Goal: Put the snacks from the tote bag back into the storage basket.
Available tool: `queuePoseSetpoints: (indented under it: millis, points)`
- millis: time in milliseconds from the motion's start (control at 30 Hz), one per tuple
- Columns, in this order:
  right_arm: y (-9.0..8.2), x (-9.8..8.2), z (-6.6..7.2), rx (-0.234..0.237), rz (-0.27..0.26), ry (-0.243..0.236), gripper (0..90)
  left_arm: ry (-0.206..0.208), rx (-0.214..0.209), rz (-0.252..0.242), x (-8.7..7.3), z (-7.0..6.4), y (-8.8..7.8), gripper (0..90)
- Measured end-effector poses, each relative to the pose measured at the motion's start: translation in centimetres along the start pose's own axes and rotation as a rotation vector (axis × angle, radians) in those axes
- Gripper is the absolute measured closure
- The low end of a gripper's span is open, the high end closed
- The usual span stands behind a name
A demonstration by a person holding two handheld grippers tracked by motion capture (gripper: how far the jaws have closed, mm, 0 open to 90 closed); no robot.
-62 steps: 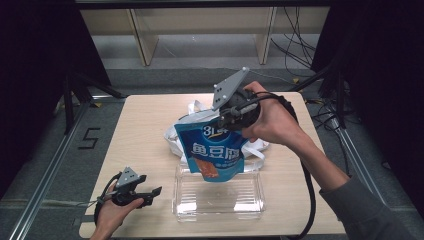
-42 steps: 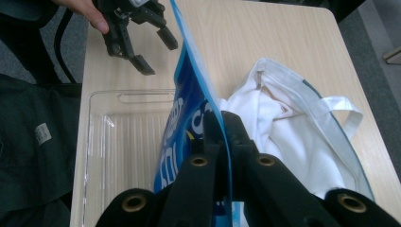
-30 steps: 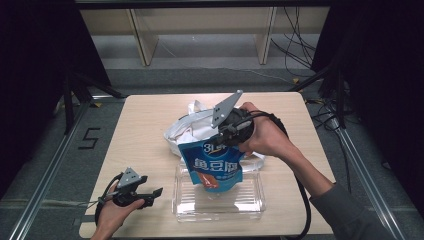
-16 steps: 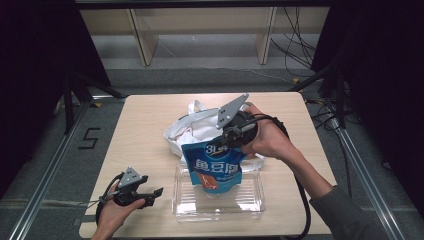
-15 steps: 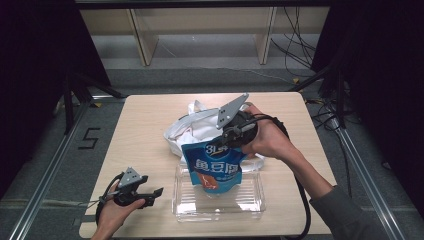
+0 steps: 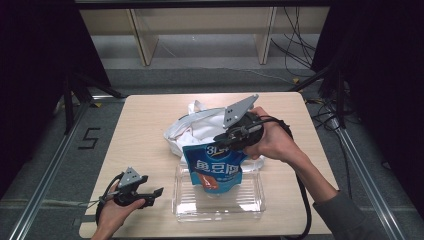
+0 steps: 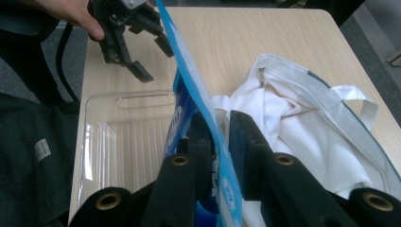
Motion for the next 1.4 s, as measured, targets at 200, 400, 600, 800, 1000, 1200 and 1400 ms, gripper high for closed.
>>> queuePoseSetpoints:
  millis: [200, 400, 600, 800, 1000, 1200, 1400]
  points:
    - [-0.5, 0.1, -0.1, -0.012, -0.04, 0.005, 64.8, -0.027, -0.002, -0.015, 0.0, -0.2, 0.2, 23.9]
    - [-1.3, -0.1, -0.1, -0.034, -0.076, 0.08, 52.6, 0.004, 0.0, 0.002, 0.0, 0.0, 0.0, 23.9]
    - [-2.4, -0.6, -0.1, -0.06, -0.126, 0.118, 44.3, 0.0, 0.003, -0.001, 0.0, 0.0, 0.0, 23.9]
    - [-3.7, -1.6, -0.2, -0.099, -0.152, 0.149, 42.7, 0.001, 0.002, 0.001, 0.0, 0.0, 0.0, 23.9]
    - [-5.3, -3.5, 0.0, -0.136, -0.177, 0.202, 41.6, -0.016, 0.006, -0.019, 0.0, -0.1, 0.1, 23.9]
    - [-6.2, -5.1, 0.2, -0.167, -0.19, 0.212, 40.6, -0.001, 0.003, -0.004, 0.0, 0.0, 0.0, 23.8]
    - [-6.9, -6.6, 0.6, -0.179, -0.198, 0.239, 40.1, 0.001, 0.002, 0.002, 0.0, 0.0, 0.0, 23.9]
Point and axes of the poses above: each handheld gripper's, and its own axes: y roughly forward along the jaws, x roughly out of its top, z roughly to its left, the point moved 5 cm from there along y, roughly forward along the jaws
